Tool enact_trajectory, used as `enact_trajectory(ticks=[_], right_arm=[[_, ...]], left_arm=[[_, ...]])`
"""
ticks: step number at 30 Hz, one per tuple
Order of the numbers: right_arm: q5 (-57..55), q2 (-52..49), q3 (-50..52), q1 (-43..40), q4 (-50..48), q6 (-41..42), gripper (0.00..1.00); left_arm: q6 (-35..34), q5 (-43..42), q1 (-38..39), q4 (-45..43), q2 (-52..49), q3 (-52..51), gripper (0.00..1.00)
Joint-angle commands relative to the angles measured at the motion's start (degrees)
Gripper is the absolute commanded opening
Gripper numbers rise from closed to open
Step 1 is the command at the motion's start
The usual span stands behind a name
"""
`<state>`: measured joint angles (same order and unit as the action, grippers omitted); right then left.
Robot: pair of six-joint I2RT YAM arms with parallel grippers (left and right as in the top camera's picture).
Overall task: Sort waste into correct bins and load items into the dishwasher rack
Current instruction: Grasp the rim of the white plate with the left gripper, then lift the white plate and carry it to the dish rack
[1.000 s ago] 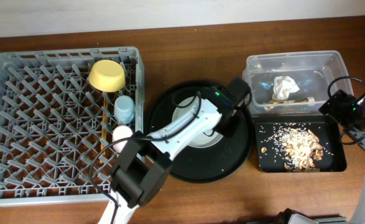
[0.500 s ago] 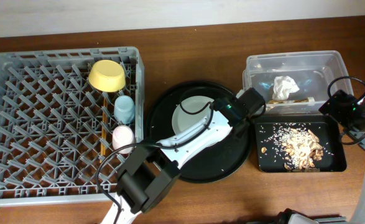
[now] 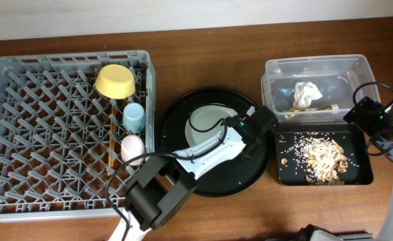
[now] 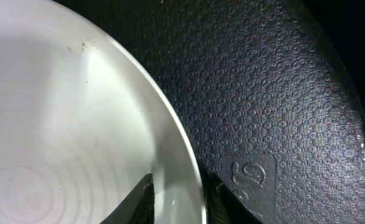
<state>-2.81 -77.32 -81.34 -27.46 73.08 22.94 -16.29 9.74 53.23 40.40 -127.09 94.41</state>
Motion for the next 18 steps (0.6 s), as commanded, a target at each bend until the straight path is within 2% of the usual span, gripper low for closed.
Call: enact_trajectory(ticks=[1, 2, 3, 7, 11, 16, 18], right_arm=[[-0.7, 0.0, -0.7, -0.3, 0.0, 0.0, 0.99], [-0.7, 0.0, -0.7, -0.3, 0.0, 0.0, 0.99], [-0.7, 0.0, -0.7, -0.3, 0.0, 0.0, 0.99], [-0.7, 0.0, -0.7, -0.3, 0.0, 0.0, 0.99], [-0.7, 0.0, -0.7, -0.3, 0.0, 0.0, 0.99], [-0.7, 0.0, -0.7, -0.3, 0.0, 0.0, 0.99], [-0.7, 0.0, -0.7, -0.3, 0.0, 0.0, 0.99]], left_arm=[[-0.8, 0.2, 0.0, 0.2, 1.3, -1.5, 0.14], [-0.8, 0.2, 0.0, 0.2, 1.3, -1.5, 0.02], [-0.8, 0.2, 0.0, 0.1, 1.3, -1.5, 0.0], [-0.8, 0.2, -0.3, 1.7, 2.3, 1.0, 0.0], [-0.8, 0.2, -1.0, 9.7, 11.4, 9.8, 0.0], [6.2, -2.4, -7.8, 22.8, 26.9, 18.1, 0.0], [9.1, -6.9, -14.9, 28.4, 32.7, 19.2, 0.0]])
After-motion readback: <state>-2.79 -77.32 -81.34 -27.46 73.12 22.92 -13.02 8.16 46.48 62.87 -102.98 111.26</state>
